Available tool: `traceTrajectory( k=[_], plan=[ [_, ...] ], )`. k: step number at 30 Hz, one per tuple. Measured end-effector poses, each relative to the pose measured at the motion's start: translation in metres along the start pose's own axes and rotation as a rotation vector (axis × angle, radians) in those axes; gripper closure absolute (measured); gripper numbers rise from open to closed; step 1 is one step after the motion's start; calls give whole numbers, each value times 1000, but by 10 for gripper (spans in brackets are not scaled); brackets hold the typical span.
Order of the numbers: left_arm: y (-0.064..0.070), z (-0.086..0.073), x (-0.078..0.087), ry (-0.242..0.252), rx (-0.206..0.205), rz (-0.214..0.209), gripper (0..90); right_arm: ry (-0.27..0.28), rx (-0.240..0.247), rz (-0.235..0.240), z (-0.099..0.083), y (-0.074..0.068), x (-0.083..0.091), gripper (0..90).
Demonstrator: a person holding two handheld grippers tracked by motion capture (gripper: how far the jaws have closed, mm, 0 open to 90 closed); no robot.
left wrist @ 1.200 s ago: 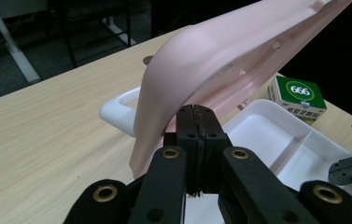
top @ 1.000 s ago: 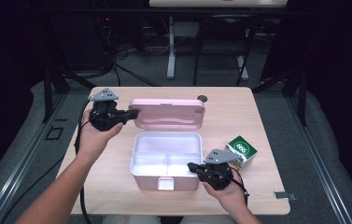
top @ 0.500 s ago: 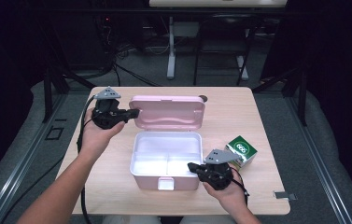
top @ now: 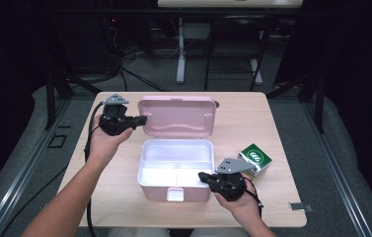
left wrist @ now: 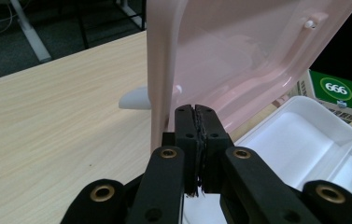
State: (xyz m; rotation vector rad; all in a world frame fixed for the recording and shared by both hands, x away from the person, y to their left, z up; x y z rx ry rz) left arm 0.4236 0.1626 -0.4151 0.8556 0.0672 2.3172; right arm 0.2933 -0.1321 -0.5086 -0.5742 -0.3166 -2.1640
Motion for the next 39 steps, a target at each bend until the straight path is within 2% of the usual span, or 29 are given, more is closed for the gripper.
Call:
traceTrajectory(
  k=[13,17,21,28,34,37,39],
  plan=[
    [-15,-6,-13,-28,37,29,838,2,6,-1,0,0,0,900],
    [-19,-8,-13,-40,33,41,816,3,8,-1,0,0,0,900],
    [-22,-10,-12,-42,40,46,748,4,10,-2,-1,0,0,900],
    [-26,-13,-11,-68,20,64,660,8,20,-4,-1,-1,0,900],
    [-30,-15,-8,-89,8,72,644,11,14,0,-1,0,0,900],
    [-31,-15,-3,-111,-24,72,636,11,8,-1,-1,0,0,900],
    [-30,-15,-1,-122,-26,66,633,11,6,1,-1,0,0,900]
  ],
)
Point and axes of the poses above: each handheld gripper's, and its own axes: x roughly backward along the jaws, z roughly out of its top, y roughly to its right, the point moved 3 cm from there along -x, roughly forward along the jaws, and after that the axes turned 9 degrees about x, right-handed, at the moved point
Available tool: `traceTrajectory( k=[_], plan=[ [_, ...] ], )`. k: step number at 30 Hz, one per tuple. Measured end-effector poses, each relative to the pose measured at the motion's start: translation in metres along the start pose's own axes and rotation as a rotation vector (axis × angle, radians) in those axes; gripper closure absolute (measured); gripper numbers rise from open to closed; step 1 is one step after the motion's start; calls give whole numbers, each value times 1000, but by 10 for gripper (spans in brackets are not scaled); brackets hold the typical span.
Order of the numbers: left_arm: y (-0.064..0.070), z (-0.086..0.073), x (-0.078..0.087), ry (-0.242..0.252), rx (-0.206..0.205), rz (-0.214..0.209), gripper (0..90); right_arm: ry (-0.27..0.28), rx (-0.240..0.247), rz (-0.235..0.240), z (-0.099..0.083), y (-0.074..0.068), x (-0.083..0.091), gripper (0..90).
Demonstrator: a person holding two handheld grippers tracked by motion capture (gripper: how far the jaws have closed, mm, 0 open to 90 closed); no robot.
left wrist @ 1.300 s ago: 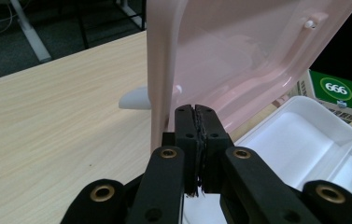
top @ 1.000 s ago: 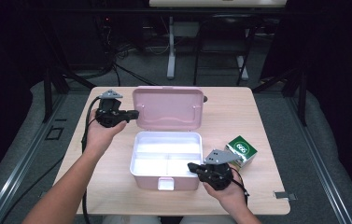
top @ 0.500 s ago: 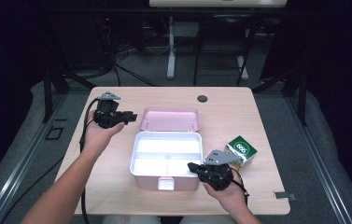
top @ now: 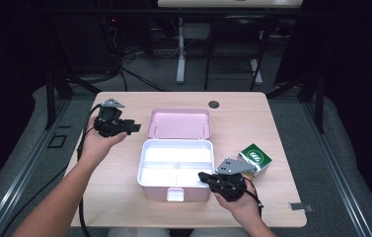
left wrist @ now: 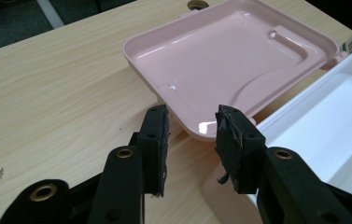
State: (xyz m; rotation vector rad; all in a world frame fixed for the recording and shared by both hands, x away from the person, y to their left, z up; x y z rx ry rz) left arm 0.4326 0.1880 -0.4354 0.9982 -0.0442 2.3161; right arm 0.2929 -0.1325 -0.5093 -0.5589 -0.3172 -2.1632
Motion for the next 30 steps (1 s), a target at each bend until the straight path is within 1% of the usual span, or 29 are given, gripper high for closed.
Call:
traceTrajectory(
  k=[1,3,4,5,7,8,9,10,11,13,14,15,16,17,18,19,20,21,23,24,25,26,28,29,30],
  plan=[
    [2,0,2,-26,-37,-6,627,1,-1,-1,0,0,0,900],
    [4,0,5,-57,-81,-1,627,-2,-4,-3,1,0,0,890],
    [4,0,5,-57,-81,-1,627,-2,-4,-3,1,0,0,890],
    [7,-1,7,-90,-133,5,627,-2,-4,-3,1,0,0,865],
    [10,-1,10,-103,-179,8,627,2,-7,4,3,0,1,846],
    [10,-1,10,-103,-179,8,627,7,-3,-2,5,0,2,842],
    [11,0,11,-113,-200,10,627,7,-3,-2,5,0,2,842],
    [13,0,12,-119,-220,15,628,22,-3,-13,8,1,7,831],
    [16,1,15,-132,-249,27,627,31,-7,-18,9,2,10,825],
    [20,2,17,-146,-277,30,628,43,-14,-29,11,5,15,806],
    [20,2,17,-146,-277,30,628,49,-21,-34,12,7,18,792],
    [22,2,17,-152,-289,33,629,54,-27,-40,12,9,20,778],
    [26,3,18,-168,-315,30,629,59,-34,-47,12,12,22,766],
    [26,3,18,-168,-315,30,629,60,-39,-52,12,15,24,756],
    [31,3,19,-188,-349,31,631,60,-45,-60,12,17,25,747],
    [31,3,19,-188,-349,31,634,60,-45,-60,12,17,25,747],
    [36,3,19,-207,-380,32,637,60,-57,-71,10,23,28,735],
    [37,3,19,-217,-397,33,641,56,-64,-77,9,25,29,730],
    [39,3,18,-226,-405,32,650,49,-72,-92,7,30,30,723],
    [41,3,17,-236,-417,32,650,49,-72,-92,7,30,30,723],
    [43,4,16,-251,-433,36,656,39,-80,-104,4,34,31,702],
    [45,4,15,-256,-440,34,656,35,-86,-112,3,36,32,687],
    [48,5,14,-270,-459,34,660,23,-94,-119,2,40,33,659],
    [48,5,14,-270,-459,34,661,21,-97,-126,1,41,33,652],
    [52,6,13,-287,-481,32,664,15,-104,-127,-1,43,33,633]
  ],
)
Point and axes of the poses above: each handheld gripper's, and its own axes: x roughly backward along the jaws, z roughly out of its top, y roughly to its right, the point moved 3 cm from there along -x, roughly forward along the jaws, and after that the axes turned 9 degrees about x, right-handed, at the moved point
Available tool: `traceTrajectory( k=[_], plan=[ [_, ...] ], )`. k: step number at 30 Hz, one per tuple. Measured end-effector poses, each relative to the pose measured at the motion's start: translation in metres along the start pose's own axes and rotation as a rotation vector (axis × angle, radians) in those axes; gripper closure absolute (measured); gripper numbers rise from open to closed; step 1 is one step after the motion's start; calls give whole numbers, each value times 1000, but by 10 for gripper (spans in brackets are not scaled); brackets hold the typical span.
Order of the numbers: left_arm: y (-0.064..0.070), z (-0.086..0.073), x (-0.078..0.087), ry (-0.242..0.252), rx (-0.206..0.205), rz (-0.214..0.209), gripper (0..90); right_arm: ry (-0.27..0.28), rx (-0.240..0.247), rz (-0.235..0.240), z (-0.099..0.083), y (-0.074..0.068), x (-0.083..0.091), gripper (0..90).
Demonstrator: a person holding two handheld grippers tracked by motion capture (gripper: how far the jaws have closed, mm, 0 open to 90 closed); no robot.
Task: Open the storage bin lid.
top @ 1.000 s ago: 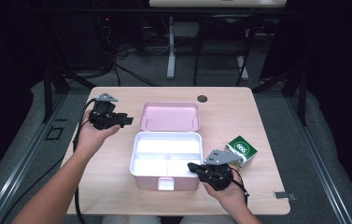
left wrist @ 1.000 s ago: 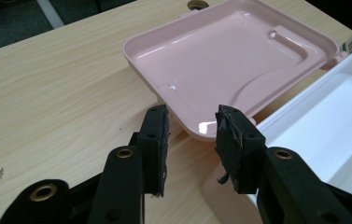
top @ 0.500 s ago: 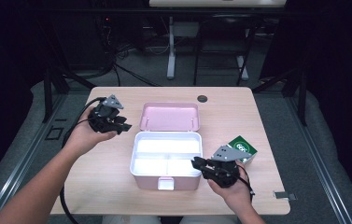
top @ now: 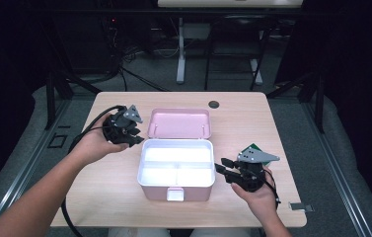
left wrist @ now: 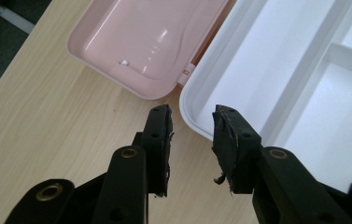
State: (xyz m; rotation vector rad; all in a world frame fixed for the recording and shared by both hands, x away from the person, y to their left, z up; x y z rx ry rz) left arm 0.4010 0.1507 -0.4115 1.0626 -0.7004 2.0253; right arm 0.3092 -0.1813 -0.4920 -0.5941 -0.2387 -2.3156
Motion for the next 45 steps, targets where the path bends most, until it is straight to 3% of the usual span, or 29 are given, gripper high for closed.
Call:
traceTrajectory(
  k=[8,9,17,18,27,38,45],
  plan=[
    [16,10,-4,-54,-73,-16,706,-35,-9,-14,-8,10,-3,624],
    [21,14,-5,-72,-104,-15,716,-37,-10,-14,-8,10,-3,624],
    [36,26,-11,-123,-186,-13,764,-40,-16,-20,-12,15,-2,625],
    [41,28,-14,-131,-214,-8,766,-38,-18,-23,-12,16,-2,625],
    [61,32,-32,-174,-302,-5,751,-35,-30,-30,-14,18,-1,621],
    [86,37,-50,-220,-391,-18,732,-27,-48,-35,-15,20,-2,616],
    [98,42,-63,-256,-427,-31,754,-16,-51,-38,-15,20,-1,616]
  ],
)
Point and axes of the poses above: each handheld gripper's, and its own axes: x roughly backward along the jaws, z roughly out of its top, y roughly to its right, the point moved 3 cm from there along -x, roughly forward along the jaws, and after that the axes turned 9 degrees about x, right-handed, at the moved point
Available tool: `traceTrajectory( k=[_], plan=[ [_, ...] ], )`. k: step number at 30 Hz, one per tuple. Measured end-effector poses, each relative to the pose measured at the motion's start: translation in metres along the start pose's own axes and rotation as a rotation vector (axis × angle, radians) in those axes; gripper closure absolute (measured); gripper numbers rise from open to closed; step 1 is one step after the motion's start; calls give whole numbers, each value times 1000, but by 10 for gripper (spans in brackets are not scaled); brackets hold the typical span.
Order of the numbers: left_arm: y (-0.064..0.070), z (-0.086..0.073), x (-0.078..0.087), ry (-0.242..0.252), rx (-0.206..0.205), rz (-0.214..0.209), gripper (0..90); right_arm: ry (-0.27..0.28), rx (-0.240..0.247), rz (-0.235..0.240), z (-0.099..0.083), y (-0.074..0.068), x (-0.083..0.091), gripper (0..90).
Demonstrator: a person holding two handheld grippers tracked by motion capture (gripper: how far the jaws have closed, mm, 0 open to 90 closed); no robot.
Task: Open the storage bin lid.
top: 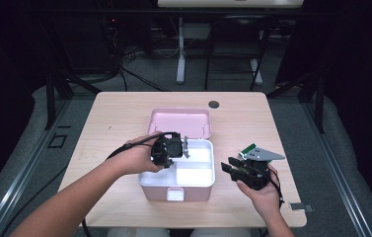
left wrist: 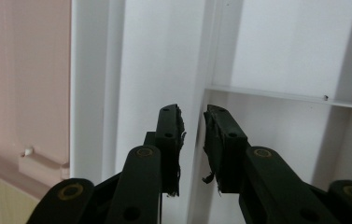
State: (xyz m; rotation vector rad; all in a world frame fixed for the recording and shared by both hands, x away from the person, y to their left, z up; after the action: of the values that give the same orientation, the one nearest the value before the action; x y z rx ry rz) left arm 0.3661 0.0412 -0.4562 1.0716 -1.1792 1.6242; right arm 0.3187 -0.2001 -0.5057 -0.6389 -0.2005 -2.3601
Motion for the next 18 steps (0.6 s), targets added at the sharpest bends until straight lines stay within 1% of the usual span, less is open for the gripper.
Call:
traceTrajectory(
  k=[5,6,7,8,9,10,11,18],
  plan=[
    [3,3,-6,-24,-15,-2,771,-4,-1,2,-1,0,-1,614],
    [4,4,-8,-31,-26,2,771,-4,-3,3,-1,0,-1,614],
    [4,4,-9,-31,-29,-1,790,-4,-3,3,-2,0,-1,614],
    [6,6,-12,-43,-39,-4,794,6,-1,-5,-1,0,-1,614],
    [6,6,-12,-43,-39,-4,795,6,-1,-5,-1,0,-1,614],
    [8,7,-14,-55,-50,0,795,15,-8,-6,-1,-1,-1,615],
    [8,7,-15,-60,-52,1,796,16,-8,-8,-1,-1,-1,614],
    [7,8,-16,-60,-62,3,824,16,-9,-8,-2,0,-2,614]
  ],
)
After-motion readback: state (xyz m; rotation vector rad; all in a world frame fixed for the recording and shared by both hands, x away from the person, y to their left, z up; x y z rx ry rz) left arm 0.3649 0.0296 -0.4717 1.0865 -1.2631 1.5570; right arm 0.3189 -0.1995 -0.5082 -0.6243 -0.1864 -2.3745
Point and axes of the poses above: each handheld gripper's, and its own axes: x roughly backward along the jaws, z roughly out of its top, y roughly to its right, the point moved 3 cm from there along -x, roughly forward along the jaws, and after that the axes turned 9 degrees about x, right-handed, at the moved point
